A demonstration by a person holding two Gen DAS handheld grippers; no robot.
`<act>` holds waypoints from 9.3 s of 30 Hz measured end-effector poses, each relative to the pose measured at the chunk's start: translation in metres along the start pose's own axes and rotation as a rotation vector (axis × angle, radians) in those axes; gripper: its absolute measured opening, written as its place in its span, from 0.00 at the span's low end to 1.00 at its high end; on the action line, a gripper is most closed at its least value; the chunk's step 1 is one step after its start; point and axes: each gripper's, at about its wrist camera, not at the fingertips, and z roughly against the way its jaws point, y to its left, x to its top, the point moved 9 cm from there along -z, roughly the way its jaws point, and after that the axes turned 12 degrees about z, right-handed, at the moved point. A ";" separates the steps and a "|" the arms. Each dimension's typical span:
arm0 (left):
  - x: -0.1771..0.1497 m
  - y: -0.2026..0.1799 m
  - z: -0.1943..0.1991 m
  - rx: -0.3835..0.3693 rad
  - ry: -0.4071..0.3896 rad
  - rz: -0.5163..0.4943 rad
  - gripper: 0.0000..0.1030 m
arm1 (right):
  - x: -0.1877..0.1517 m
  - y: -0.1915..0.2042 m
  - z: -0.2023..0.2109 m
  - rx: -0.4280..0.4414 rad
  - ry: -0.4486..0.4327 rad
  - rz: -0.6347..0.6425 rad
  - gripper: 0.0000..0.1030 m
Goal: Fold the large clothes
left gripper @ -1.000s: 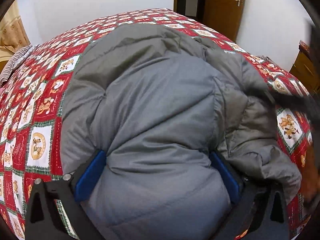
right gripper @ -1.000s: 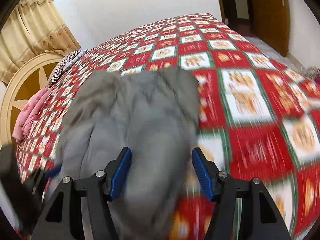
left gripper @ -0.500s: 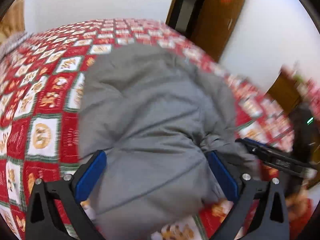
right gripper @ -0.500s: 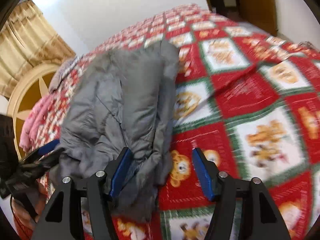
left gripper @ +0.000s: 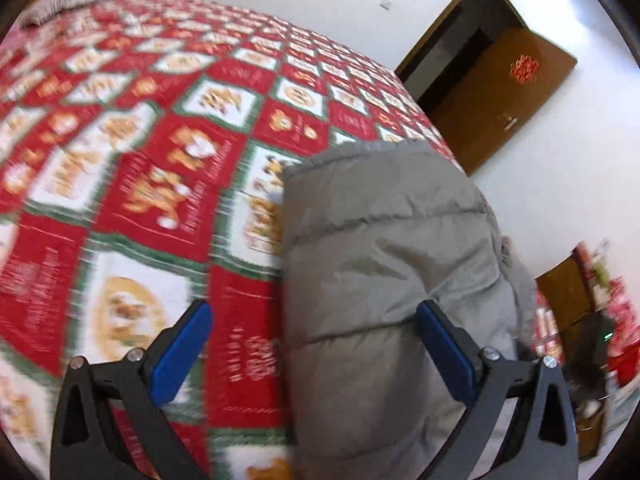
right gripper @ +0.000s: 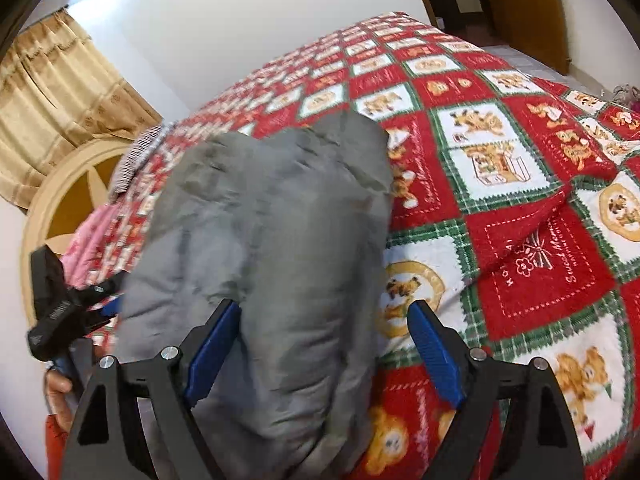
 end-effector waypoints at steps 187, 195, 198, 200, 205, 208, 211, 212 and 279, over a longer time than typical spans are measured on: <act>-0.156 -0.250 -0.006 0.212 -0.201 -0.669 1.00 | -0.107 -0.118 0.204 -0.396 -0.221 -0.084 0.35; -0.172 -0.231 0.039 0.157 -0.222 -0.574 1.00 | -0.128 -0.078 0.270 -0.509 -0.344 -0.022 0.75; -0.173 -0.224 0.053 0.143 -0.231 -0.547 1.00 | -0.127 -0.066 0.276 -0.526 -0.328 0.005 0.75; -0.171 -0.217 0.066 0.151 -0.247 -0.528 1.00 | -0.127 -0.054 0.282 -0.524 -0.340 0.021 0.75; -0.169 -0.210 0.099 0.150 -0.297 -0.496 1.00 | -0.123 -0.020 0.297 -0.543 -0.367 0.051 0.76; -0.166 -0.208 0.122 0.173 -0.362 -0.493 1.00 | -0.118 -0.002 0.309 -0.546 -0.394 0.070 0.78; -0.163 -0.210 0.146 0.165 -0.420 -0.488 1.00 | -0.112 0.015 0.325 -0.545 -0.440 0.094 0.82; -0.162 -0.212 0.154 0.156 -0.440 -0.484 1.00 | -0.111 0.022 0.332 -0.549 -0.461 0.106 0.82; -0.175 -0.232 0.209 0.166 -0.583 -0.519 1.00 | -0.102 0.050 0.381 -0.599 -0.587 0.111 0.89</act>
